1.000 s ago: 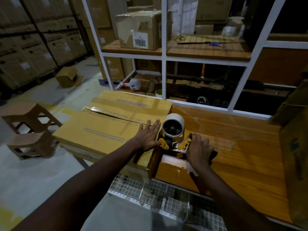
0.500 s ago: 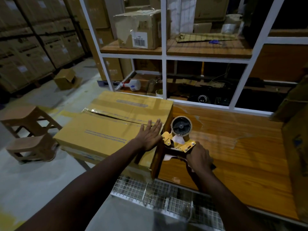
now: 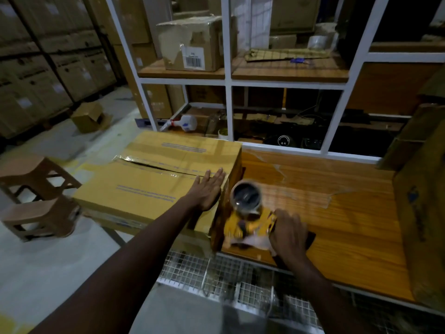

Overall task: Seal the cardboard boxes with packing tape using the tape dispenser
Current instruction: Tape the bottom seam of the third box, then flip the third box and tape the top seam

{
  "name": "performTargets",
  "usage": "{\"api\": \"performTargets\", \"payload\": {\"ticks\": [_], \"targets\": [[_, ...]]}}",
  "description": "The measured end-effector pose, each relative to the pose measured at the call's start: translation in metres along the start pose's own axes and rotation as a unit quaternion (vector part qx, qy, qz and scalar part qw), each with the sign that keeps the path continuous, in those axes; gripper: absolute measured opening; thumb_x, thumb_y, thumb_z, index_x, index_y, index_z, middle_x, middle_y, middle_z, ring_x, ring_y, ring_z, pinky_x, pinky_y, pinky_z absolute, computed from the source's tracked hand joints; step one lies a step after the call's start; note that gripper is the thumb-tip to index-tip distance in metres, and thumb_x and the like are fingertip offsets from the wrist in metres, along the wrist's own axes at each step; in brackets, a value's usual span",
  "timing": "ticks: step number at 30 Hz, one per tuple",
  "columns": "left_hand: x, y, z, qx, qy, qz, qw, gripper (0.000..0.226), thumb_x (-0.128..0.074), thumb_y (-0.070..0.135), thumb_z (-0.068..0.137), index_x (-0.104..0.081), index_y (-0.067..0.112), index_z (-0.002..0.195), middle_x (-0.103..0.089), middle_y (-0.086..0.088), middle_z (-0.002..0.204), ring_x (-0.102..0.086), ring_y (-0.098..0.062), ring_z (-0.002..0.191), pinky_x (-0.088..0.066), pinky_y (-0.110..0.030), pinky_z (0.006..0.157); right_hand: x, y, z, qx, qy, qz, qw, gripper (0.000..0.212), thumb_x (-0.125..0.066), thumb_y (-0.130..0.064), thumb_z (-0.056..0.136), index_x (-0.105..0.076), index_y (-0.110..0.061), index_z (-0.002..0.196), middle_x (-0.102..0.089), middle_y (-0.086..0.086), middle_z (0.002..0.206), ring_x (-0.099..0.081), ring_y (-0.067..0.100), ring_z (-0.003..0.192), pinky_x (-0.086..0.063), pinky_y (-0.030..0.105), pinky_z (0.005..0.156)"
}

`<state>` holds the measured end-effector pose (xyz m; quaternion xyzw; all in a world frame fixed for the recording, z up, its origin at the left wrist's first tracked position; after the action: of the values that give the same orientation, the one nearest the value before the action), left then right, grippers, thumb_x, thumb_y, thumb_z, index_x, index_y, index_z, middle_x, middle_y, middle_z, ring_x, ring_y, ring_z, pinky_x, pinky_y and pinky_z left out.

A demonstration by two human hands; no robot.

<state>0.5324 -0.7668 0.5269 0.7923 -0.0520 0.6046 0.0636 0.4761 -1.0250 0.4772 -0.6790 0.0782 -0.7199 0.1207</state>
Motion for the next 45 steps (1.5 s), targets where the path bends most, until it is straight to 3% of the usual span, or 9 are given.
{"api": "performTargets", "payload": {"ticks": [3, 7, 12, 15, 17, 20, 22, 32, 45], "targets": [[-0.001, -0.003, 0.005, -0.002, 0.014, 0.016, 1.0, 0.062, -0.019, 0.026, 0.106, 0.018, 0.019, 0.155, 0.024, 0.001, 0.162, 0.015, -0.034, 0.15, -0.002, -0.055, 0.12, -0.02, 0.01, -0.039, 0.044, -0.01, -0.012, 0.999, 0.043, -0.07, -0.02, 0.076, -0.059, -0.024, 0.117, -0.065, 0.001, 0.113, -0.054, 0.031, 0.106, -0.038, 0.047, 0.09], [0.003, 0.001, 0.0, -0.009, 0.037, 0.022, 0.999, 0.059, -0.016, 0.035, 0.106, 0.015, 0.025, 0.156, 0.015, -0.004, 0.164, 0.005, -0.039, 0.15, -0.008, -0.057, 0.119, -0.008, 0.034, -0.012, -0.089, -0.031, 0.0, 0.996, 0.043, -0.063, -0.029, 0.087, -0.049, -0.024, 0.127, -0.057, 0.001, 0.126, -0.049, 0.03, 0.118, -0.039, 0.043, 0.095], [0.022, 0.021, 0.004, 0.002, 0.017, 0.143, 0.99, 0.061, -0.033, 0.057, 0.097, -0.032, 0.029, 0.151, 0.001, -0.018, 0.164, -0.015, -0.049, 0.144, -0.017, -0.053, 0.117, 0.015, 0.037, 0.022, -0.123, 0.002, 0.044, 0.991, 0.039, -0.061, -0.022, 0.087, -0.046, -0.019, 0.123, -0.053, 0.004, 0.126, -0.044, 0.035, 0.116, -0.038, 0.047, 0.092], [0.024, 0.03, 0.011, 0.017, -0.019, 0.177, 0.984, 0.07, -0.036, 0.065, 0.095, -0.043, 0.019, 0.147, 0.004, -0.024, 0.162, -0.013, -0.054, 0.143, -0.015, -0.053, 0.119, 0.025, 0.036, 0.038, -0.132, 0.024, 0.054, 0.989, 0.039, -0.06, -0.02, 0.086, -0.048, -0.02, 0.124, -0.054, 0.003, 0.127, -0.044, 0.035, 0.116, -0.037, 0.048, 0.092], [0.018, 0.028, 0.01, 0.021, -0.018, 0.135, 0.991, 0.069, -0.034, 0.063, 0.096, -0.04, 0.019, 0.149, 0.009, -0.024, 0.162, -0.004, -0.055, 0.144, -0.01, -0.056, 0.12, 0.028, 0.039, 0.047, -0.142, 0.039, 0.068, 0.987, 0.036, -0.061, -0.019, 0.087, -0.05, -0.02, 0.12, -0.056, 0.004, 0.125, -0.044, 0.036, 0.115, -0.036, 0.049, 0.091], [0.008, 0.023, 0.001, 0.009, 0.017, 0.042, 0.999, 0.064, -0.028, 0.049, 0.103, -0.002, 0.03, 0.158, 0.017, -0.02, 0.161, 0.008, -0.05, 0.146, -0.004, -0.056, 0.119, 0.038, 0.035, 0.059, -0.144, 0.05, 0.078, 0.985, 0.037, -0.063, -0.02, 0.087, -0.051, -0.018, 0.122, -0.055, 0.006, 0.126, -0.042, 0.037, 0.117, -0.034, 0.048, 0.093], [0.007, 0.016, -0.002, 0.022, 0.037, 0.021, 0.999, 0.064, -0.023, 0.045, 0.105, 0.013, 0.028, 0.155, 0.017, -0.017, 0.162, 0.008, -0.042, 0.149, -0.005, -0.055, 0.12, 0.048, 0.026, 0.068, -0.14, 0.062, 0.081, 0.985, 0.037, -0.062, -0.022, 0.088, -0.051, -0.016, 0.123, -0.054, 0.008, 0.128, -0.042, 0.038, 0.119, -0.033, 0.049, 0.095], [0.004, -0.115, -0.021, 0.151, 0.026, -0.014, 0.988, 0.06, -0.014, 0.052, 0.103, 0.008, 0.034, 0.156, 0.014, -0.006, 0.164, 0.004, -0.036, 0.151, -0.005, -0.064, 0.115, 0.059, -0.08, 0.096, -0.043, 0.098, 0.091, 0.99, 0.038, -0.063, -0.028, 0.088, -0.049, -0.017, 0.122, -0.051, 0.007, 0.129, -0.041, 0.038, 0.12, -0.032, 0.05, 0.092], [0.019, -0.337, -0.048, 0.106, 0.039, 0.027, 0.993, 0.06, -0.02, 0.051, 0.104, 0.007, 0.037, 0.156, 0.012, 0.005, 0.165, 0.0, -0.033, 0.151, -0.018, -0.057, 0.115, 0.012, -0.284, 0.109, -0.037, 0.167, 0.04, 0.984, 0.034, -0.063, -0.029, 0.087, -0.048, -0.023, 0.116, -0.051, 0.001, 0.116, -0.042, 0.03, 0.107, -0.033, 0.045, 0.084]]}}
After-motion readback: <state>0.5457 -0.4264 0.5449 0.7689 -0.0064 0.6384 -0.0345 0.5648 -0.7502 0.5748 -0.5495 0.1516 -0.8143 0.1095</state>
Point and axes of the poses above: each hand's wrist, its own z-axis towards the middle knuckle, its own x-axis out of the back of the hand, y = z × x, the point moved 2 cm from there along z, towards the middle knuckle
